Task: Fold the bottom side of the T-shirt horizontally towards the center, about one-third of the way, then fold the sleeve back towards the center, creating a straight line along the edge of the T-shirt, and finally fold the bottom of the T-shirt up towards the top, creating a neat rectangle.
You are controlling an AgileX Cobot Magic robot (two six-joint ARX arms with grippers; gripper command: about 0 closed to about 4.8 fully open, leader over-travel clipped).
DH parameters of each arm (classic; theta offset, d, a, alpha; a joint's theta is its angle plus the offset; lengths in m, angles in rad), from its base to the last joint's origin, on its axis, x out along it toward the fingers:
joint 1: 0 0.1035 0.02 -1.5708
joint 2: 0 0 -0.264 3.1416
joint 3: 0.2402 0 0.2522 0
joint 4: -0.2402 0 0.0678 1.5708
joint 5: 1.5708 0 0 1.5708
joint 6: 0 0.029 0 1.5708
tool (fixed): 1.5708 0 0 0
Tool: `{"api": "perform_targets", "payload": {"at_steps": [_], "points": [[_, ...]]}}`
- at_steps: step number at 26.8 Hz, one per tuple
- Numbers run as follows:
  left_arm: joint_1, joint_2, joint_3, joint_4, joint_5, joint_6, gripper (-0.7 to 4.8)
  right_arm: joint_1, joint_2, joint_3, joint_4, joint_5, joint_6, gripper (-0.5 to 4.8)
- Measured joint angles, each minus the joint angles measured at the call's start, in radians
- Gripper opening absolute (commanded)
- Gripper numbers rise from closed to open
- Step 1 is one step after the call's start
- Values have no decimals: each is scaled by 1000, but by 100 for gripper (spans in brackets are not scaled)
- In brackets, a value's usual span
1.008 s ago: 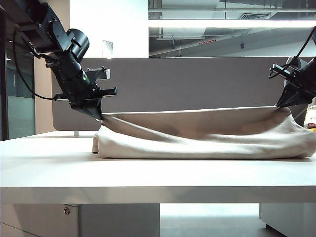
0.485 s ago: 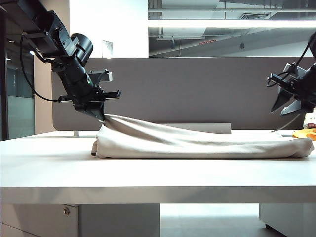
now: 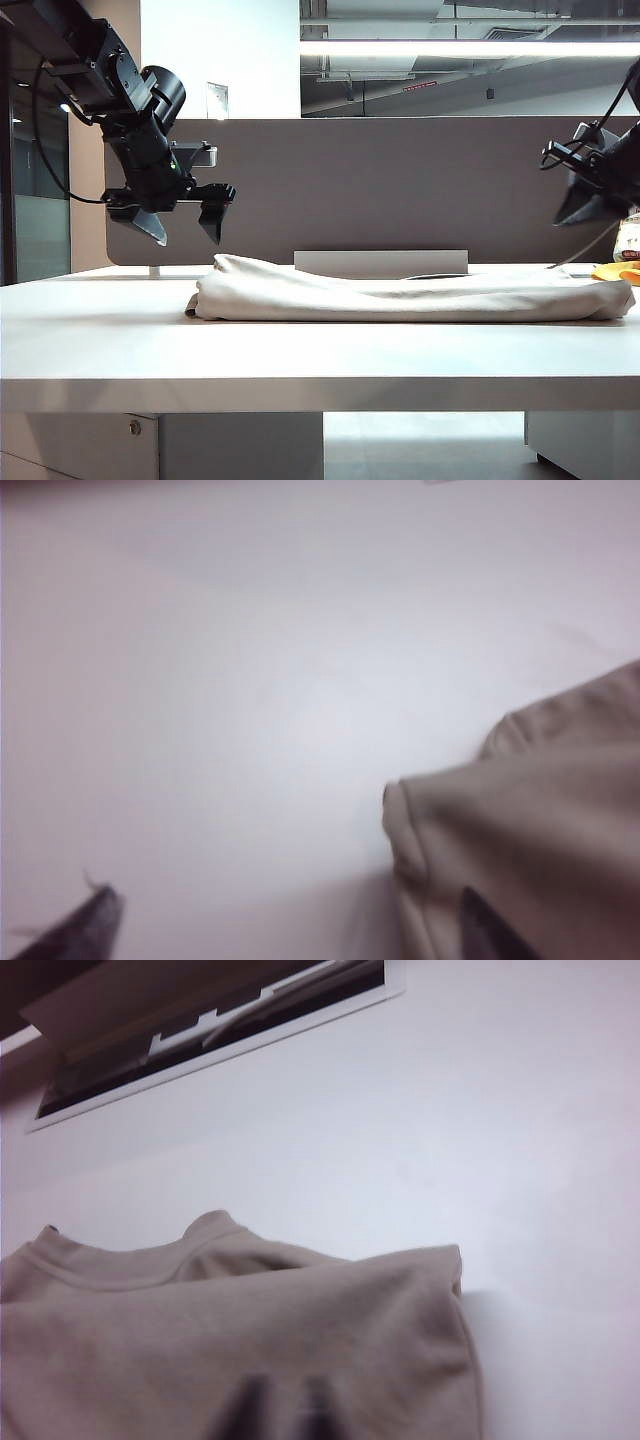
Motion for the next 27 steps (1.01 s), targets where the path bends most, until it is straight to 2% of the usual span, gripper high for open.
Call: {"api": "perform_targets", "payload": {"at_steps": [1,2,3,5,10,21,27], "points": [[2,-6,0,-14,0,0,247,0,-6,0,-12,0,-10,-6],[9,-22,0,-38,2,-4,210,0,-18,2,-35,0,-13,-5],[11,-33,0,-43,2,-5,150,0,-25,2,-49,1,-18,-5],[24,-86,-1,-56,10,-5,111,-1,-48,2,-84,4,-28,-6],[25,-198,0,-58,15,-6,83,0,-109,1,-136,8,-47,-6],[24,-360,-5,-132,74,-6,73,30,-291,1,-283,43,-146,-6],[25,-473,-43,-163,90,0,68,68,-414,-84,-296,71,-151,-6]]}}
